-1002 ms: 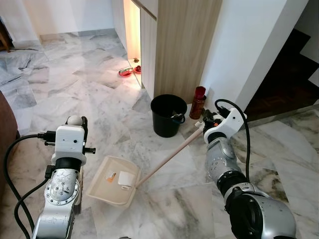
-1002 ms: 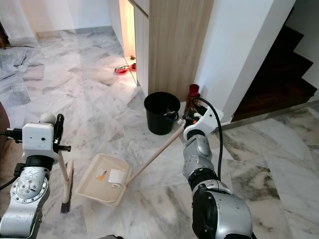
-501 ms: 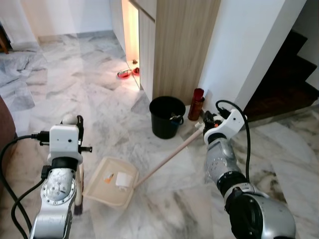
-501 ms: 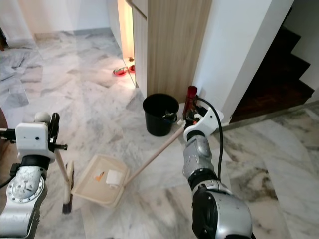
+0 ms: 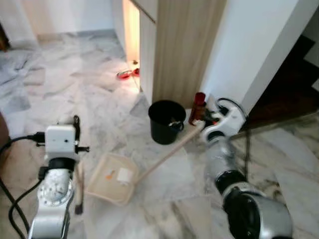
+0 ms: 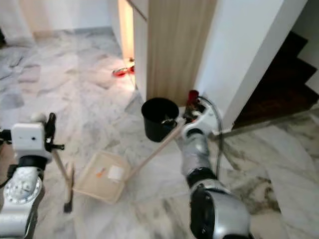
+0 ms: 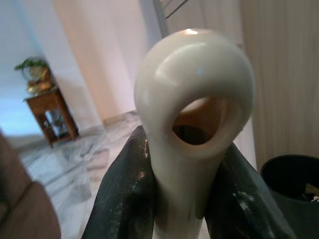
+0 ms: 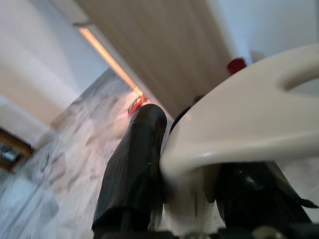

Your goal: Sweep floor

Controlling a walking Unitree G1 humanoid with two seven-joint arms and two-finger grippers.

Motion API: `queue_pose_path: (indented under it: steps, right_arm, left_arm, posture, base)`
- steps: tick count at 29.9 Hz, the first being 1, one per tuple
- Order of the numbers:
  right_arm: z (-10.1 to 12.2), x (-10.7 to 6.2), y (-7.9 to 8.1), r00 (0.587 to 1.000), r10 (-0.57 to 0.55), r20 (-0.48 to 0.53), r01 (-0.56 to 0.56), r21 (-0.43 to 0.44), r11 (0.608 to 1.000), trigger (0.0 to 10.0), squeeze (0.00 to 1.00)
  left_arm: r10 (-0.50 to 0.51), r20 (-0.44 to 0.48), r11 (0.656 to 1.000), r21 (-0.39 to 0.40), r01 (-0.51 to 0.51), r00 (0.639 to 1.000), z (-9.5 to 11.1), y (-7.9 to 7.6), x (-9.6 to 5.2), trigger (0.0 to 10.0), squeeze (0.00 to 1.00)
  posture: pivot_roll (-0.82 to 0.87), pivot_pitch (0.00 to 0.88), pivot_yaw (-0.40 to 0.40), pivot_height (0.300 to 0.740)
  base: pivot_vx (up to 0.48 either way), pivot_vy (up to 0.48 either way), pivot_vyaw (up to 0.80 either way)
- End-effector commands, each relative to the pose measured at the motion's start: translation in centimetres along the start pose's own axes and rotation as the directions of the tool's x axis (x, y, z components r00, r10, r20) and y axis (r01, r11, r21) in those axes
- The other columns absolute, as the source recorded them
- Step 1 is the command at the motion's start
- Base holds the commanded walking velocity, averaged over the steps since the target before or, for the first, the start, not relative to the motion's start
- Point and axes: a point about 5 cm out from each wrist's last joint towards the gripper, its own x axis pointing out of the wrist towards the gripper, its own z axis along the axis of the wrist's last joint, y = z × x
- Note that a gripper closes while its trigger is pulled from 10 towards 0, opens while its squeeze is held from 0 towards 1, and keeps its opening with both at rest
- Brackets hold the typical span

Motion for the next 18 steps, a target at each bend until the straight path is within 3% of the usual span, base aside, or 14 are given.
queue_pose_path:
  steps: [1,18]
  right_arm:
    - [1.89,0.45,-0.38,0.998,-0.013,0.068,0.010,0.033,0.999,10.0,0.00]
    - [2.03,0.45,-0.06,0.996,0.016,0.083,-0.016,0.009,1.000,10.0,0.00]
  left_arm:
    - [-0.004,0.074,1.000,-0.019,0.006,0.997,1.39,-0.45,0.28,10.0,0.00]
    - [-0.001,0.079,1.000,-0.019,0.002,0.997,1.51,-0.45,0.30,10.0,0.00]
  posture:
    - [0.21,0.008,-0.041,0.740]
    - [0.21,0.012,-0.048,0.740]
  base:
    - [0.428,0.000,0.00]
    - [0.424,0.000,0.09]
